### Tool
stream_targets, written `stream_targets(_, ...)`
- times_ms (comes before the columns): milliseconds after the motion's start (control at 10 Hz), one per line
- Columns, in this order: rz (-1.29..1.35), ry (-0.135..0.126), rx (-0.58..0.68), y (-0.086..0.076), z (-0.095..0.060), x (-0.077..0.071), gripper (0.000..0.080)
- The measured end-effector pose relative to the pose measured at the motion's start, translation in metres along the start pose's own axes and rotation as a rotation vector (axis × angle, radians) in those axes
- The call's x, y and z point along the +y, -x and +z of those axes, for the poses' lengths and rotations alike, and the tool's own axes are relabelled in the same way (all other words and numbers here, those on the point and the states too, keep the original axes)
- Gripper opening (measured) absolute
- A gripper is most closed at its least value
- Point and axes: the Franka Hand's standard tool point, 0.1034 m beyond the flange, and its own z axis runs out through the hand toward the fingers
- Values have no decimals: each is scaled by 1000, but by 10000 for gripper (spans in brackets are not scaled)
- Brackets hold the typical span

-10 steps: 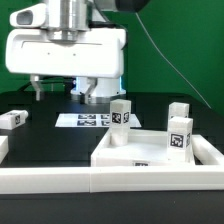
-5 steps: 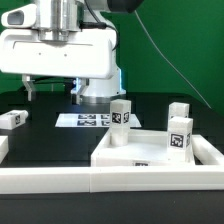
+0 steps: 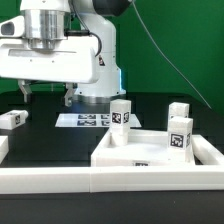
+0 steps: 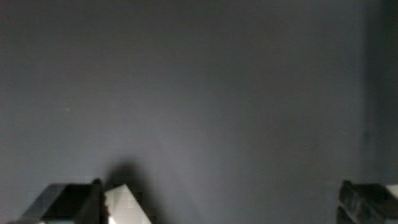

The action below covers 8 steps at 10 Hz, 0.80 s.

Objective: Assemble square table

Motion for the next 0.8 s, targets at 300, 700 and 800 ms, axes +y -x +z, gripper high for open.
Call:
stream_targets(300,4,0,-2,1,1,1,648)
stream_targets(700,-65,-15,2,23,8,60,648)
stream_targets(800,-63,-12,-3,27,10,72,648)
